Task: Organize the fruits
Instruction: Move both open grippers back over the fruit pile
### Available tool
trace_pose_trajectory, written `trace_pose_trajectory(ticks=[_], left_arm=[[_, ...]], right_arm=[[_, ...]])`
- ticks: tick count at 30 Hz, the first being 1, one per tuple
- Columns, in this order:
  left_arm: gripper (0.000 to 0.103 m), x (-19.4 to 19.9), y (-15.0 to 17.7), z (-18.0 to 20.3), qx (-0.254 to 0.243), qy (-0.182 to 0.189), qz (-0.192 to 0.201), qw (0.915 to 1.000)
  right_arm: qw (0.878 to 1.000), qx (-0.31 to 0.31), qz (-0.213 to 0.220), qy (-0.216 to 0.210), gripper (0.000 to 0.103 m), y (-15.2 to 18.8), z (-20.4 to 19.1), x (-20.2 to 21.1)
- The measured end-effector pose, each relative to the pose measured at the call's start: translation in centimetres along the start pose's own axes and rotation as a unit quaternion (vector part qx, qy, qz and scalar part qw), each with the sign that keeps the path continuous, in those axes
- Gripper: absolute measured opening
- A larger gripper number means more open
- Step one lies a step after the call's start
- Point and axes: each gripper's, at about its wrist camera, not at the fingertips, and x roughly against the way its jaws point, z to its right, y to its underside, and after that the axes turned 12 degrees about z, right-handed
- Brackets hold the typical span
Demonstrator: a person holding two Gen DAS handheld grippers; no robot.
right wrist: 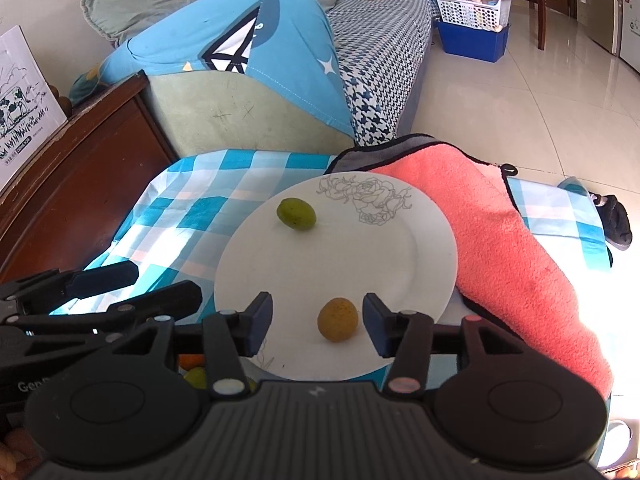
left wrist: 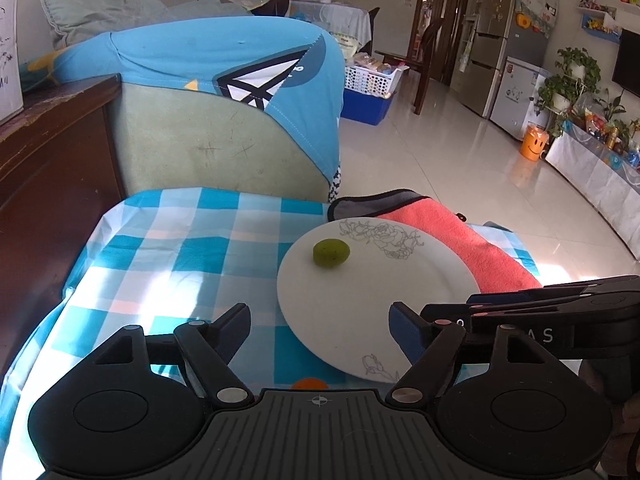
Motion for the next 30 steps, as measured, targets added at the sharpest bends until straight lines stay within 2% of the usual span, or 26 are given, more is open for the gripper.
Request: trace_pose_trajectory(ticks=[3, 12, 30], left_arm=[[0.078, 0.8, 0.2, -0.4, -0.004, -0.012, -0.001, 0.9999], [0.083, 4.0, 1.2, -0.8, -0.01, -0.01, 0.001, 0.9999], [0.083, 8.6, 4.5, -2.1, -0.009, -0.039, -0.027, 0.9988]], right_arm=[[1.0, 0.003, 0.0, -0.005, 0.053, 0.2, -0.4, 0.7], [1.0, 0.008, 0.01, -0.015, 0.058, 1.1, -1.7, 2.7], [0.998, 0.046, -0.021, -0.043, 0.059, 6.8, -4.6, 6.3]])
